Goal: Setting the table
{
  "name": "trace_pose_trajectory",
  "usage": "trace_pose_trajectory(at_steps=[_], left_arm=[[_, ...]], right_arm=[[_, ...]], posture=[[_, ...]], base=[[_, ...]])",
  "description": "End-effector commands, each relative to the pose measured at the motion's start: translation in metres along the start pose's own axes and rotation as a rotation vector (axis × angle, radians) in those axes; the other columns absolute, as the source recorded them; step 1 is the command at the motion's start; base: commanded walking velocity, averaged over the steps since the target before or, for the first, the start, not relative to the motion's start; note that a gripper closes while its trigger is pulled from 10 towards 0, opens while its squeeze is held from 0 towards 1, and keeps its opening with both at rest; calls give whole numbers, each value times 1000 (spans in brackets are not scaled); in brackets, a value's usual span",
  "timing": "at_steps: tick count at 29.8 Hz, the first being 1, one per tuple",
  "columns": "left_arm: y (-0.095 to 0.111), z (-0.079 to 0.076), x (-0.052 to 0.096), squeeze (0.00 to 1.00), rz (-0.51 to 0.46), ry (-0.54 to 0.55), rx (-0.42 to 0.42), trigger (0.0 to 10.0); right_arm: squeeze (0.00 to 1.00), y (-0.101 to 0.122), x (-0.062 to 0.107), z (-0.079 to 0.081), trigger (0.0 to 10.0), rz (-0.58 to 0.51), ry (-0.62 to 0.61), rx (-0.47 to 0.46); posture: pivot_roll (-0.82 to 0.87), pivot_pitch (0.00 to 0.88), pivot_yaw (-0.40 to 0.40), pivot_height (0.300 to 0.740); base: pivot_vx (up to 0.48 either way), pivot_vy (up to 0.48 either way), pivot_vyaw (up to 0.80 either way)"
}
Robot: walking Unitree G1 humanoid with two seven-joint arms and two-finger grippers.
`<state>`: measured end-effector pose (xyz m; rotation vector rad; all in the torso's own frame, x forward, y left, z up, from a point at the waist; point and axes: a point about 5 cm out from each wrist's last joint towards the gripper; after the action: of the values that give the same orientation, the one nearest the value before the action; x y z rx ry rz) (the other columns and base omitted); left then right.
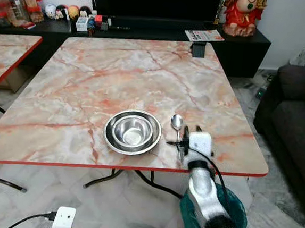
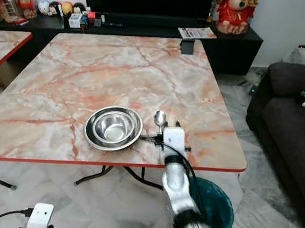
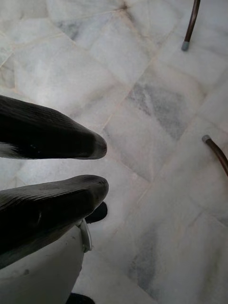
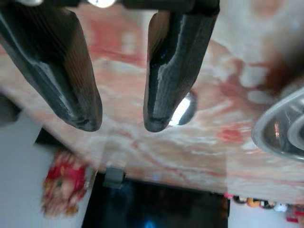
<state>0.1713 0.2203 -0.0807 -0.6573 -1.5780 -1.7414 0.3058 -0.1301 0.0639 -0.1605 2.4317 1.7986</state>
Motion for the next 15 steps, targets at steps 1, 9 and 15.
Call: trace_pose_trajectory(at_steps=[1, 9, 15], left_arm=[[-4, 3, 2, 0, 1, 16, 12, 10000], [-5, 6, 2, 0, -9, 19, 3, 10000], [-5, 7, 3, 0, -10, 19, 0, 10000]], right_arm=[[0, 12, 0, -6, 10000, -93, -8, 21], [0, -27, 67, -30, 10000, 8, 43, 169], [0, -59, 102, -37, 10000, 213, -32, 153]], posture=[[30, 14, 28, 740], [12, 26, 28, 740], [7, 30, 36, 740]], base=[[0, 0, 0], [0, 0, 0], [0, 0, 0]])
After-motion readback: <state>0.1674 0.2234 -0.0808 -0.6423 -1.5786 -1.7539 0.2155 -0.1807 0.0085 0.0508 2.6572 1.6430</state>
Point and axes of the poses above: a point about 5 cm out from each wrist's last joint towards the gripper, its own x axis pointing back from the gripper into the wrist, its own y axis along the axis of the wrist's last joint, z = x × y, and after that the axes turned 3 degrees about x, right-handed
